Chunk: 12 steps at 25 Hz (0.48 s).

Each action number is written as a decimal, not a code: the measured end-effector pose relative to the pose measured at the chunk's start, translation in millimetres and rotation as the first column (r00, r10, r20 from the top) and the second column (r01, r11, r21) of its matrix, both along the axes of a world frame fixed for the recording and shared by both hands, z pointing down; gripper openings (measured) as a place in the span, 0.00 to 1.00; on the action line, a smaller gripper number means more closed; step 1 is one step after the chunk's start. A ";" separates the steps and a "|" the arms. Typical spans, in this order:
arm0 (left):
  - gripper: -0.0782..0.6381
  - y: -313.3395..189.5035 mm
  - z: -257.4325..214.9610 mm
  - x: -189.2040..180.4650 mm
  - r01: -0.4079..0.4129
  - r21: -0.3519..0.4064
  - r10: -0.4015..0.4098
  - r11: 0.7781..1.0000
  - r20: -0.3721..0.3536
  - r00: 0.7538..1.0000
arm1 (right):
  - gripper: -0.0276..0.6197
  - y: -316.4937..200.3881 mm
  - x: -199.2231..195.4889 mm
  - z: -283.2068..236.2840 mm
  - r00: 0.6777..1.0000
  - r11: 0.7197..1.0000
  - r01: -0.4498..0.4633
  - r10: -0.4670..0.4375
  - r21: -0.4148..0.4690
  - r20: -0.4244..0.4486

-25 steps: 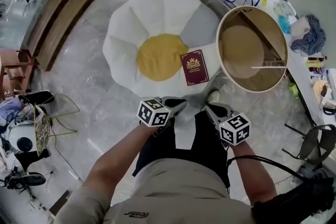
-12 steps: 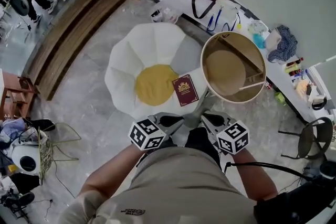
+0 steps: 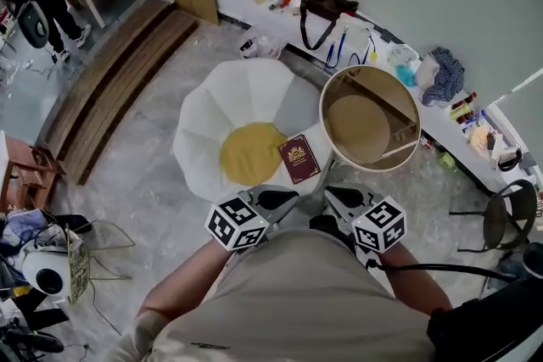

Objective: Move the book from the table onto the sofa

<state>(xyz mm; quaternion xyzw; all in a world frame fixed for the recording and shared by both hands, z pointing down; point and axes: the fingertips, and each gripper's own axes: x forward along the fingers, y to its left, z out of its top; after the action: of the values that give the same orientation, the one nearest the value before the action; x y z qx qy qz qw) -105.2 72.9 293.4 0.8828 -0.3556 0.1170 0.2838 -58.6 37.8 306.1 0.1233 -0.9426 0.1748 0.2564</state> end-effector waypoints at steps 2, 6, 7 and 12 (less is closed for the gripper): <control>0.12 5.6 -1.5 -2.3 0.002 0.003 -0.002 1.000 -0.003 1.000 | 0.06 4.8 -2.9 -4.7 1.000 1.000 0.004 -0.004 0.009 0.002; 0.12 15.6 -0.6 -9.0 0.010 -0.004 -0.010 1.000 -0.012 1.000 | 0.06 14.8 -8.4 -9.5 1.000 1.000 0.009 -0.009 0.020 -0.001; 0.12 18.6 -0.5 -10.5 0.013 -0.005 -0.013 1.000 -0.015 1.000 | 0.06 18.1 -9.7 -10.1 1.000 1.000 0.009 -0.009 0.021 -0.002; 0.12 34.6 -1.2 -13.9 0.005 -0.004 -0.005 1.000 -0.021 1.000 | 0.06 35.0 -14.7 -11.6 1.000 1.000 0.007 -0.006 0.026 -0.011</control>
<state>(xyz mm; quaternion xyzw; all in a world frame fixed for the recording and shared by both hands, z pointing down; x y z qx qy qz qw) -119.2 107.5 292.2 0.8825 -0.3545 0.1080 0.2896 -73.2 72.8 294.5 0.1245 -0.9438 0.1608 0.2606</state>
